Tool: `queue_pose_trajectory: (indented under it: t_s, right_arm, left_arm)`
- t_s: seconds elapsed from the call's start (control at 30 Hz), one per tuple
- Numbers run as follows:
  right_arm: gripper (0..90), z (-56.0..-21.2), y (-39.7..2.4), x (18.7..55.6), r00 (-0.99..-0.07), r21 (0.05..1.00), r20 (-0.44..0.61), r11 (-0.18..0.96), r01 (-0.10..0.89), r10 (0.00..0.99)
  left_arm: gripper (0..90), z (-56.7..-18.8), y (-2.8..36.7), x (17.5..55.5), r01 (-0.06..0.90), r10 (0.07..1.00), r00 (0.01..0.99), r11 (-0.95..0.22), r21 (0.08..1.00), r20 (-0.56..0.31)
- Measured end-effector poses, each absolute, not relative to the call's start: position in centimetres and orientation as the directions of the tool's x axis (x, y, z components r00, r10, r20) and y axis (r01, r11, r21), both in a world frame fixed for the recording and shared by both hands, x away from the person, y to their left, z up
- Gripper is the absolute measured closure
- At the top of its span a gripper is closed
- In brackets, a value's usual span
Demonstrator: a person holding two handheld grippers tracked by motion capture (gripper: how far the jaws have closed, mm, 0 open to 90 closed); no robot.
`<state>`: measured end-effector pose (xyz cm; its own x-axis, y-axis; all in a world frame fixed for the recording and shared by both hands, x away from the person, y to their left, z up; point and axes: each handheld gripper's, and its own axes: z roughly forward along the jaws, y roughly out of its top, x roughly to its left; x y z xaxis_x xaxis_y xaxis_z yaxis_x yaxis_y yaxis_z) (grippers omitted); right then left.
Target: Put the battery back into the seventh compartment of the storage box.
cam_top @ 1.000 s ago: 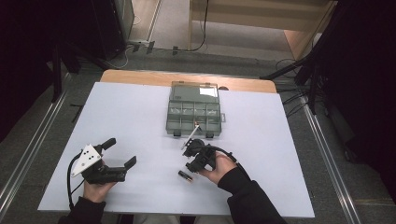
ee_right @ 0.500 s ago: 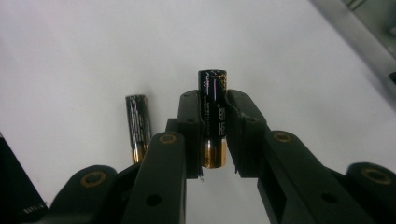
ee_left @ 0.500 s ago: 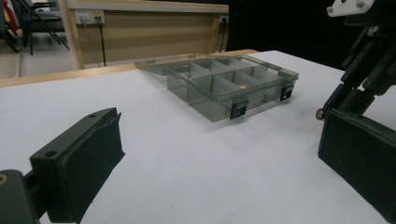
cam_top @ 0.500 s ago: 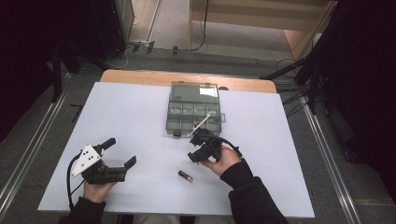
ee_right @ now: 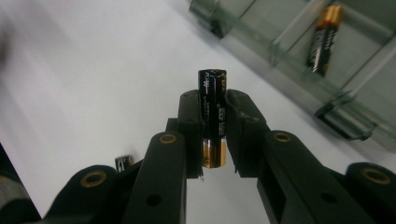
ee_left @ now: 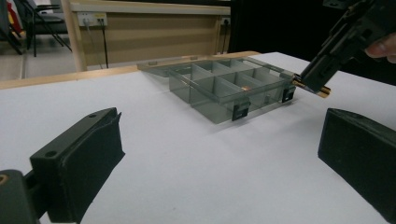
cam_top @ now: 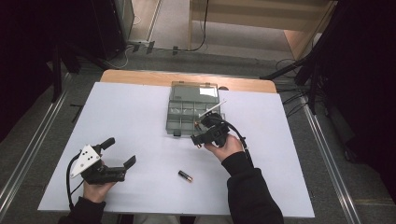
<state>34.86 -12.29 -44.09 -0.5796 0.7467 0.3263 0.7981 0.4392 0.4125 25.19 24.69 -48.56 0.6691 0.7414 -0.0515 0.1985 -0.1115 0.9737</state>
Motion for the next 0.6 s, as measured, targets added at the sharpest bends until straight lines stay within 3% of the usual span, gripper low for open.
queue_pose_trajectory:
  t_s: [0.3, 0.6]
  right_arm:
    - [77.7, -44.4, -14.0, 36.7, -0.494, 0.443, 0.417, 0.305, 0.843, 0.763]
    - [77.7, -45.2, -16.3, 39.2, -0.349, 0.444, 0.538, 0.094, 0.891, 0.767]
  left_arm:
    - [0.0, -48.5, 24.8, 25.2, 0.195, 0.744, 0.666, -0.106, 0.975, -0.052]
    - [0.0, -48.6, 24.7, 25.2, 0.198, 0.742, 0.669, -0.106, 0.974, -0.056]
